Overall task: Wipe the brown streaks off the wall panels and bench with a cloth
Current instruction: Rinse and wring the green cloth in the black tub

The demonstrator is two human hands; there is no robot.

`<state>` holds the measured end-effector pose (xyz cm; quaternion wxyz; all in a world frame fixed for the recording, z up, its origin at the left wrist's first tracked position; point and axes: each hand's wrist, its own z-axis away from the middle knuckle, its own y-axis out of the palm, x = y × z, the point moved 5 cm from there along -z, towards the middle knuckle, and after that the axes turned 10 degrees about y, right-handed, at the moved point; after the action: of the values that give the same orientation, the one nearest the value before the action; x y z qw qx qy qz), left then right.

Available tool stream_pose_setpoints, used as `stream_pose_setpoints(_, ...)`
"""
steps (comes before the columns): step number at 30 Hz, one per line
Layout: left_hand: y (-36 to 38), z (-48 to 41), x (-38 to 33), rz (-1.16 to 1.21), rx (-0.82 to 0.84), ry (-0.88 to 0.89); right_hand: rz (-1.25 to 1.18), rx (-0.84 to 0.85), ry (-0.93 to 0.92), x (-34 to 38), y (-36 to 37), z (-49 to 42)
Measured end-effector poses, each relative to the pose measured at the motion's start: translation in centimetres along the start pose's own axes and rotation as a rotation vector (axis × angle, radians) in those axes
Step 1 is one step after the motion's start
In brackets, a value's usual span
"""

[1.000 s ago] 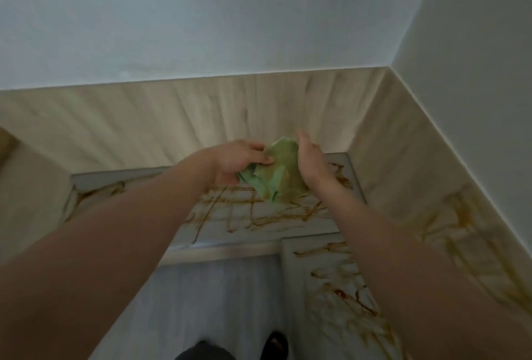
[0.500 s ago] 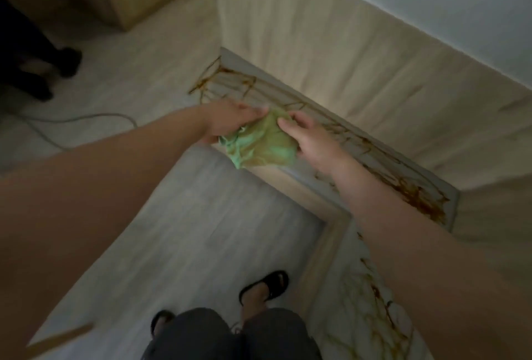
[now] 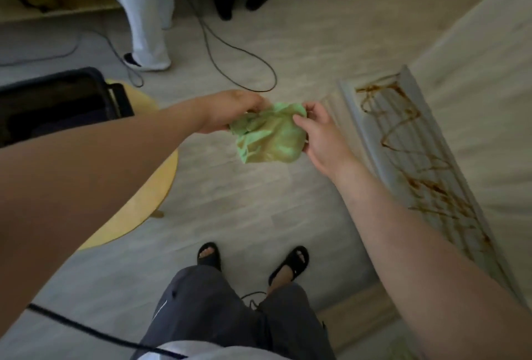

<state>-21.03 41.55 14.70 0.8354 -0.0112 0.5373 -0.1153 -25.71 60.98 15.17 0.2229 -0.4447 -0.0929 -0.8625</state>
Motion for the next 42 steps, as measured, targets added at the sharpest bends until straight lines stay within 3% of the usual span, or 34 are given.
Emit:
stream_pose_setpoints(3,-6.4,4.0,2.3,-0.245,-0.024,0.043,0.036,0.006,-0.021,1.2,6.5,-2.2)
stream_pose_setpoints(6,-12.2,7.4,5.4,-0.322,-0.158,0.004,0.163,0.052,0.014,1.7,13.0,-4.2)
stream_pose_setpoints(10,-17.2,11.3,9.6,-0.169,-0.382,-0.09,0.253,0.176,0.093,1.4,20.3,-6.8)
stream_pose_setpoints(14,-21.4,16.0,14.0,0.019,-0.618,-0.189,0.295,0.471,0.167,1.3,28.5,-9.1)
stream_pose_setpoints(18,-25.1,19.8,16.3,-0.045,-0.781,-0.235,0.408,0.692,0.194,1.3,35.5,-10.2)
stream_pose_setpoints(24,-30.2,24.8,20.3,-0.191,-0.905,-0.266,0.589,0.742,0.076,1.3,44.5,-11.2)
stream_pose_setpoints(28,-33.9,26.6,22.4,-0.26,-0.945,-0.131,0.771,0.678,-0.121,1.5,48.7,-12.1)
stream_pose_setpoints(31,-36.9,27.8,24.7,-0.216,-0.913,-0.2,0.984,0.634,-0.22,1.2,52.0,-12.4)
stream_pose_setpoints(37,-41.2,28.0,30.8,0.066,-0.753,-0.141,1.041,0.503,-0.132,-0.8,56.9,-14.6)
stream_pose_setpoints(42,-43.8,26.8,32.6,0.076,-0.618,-0.026,1.0,0.59,-0.029,-3.8,60.8,-15.9)
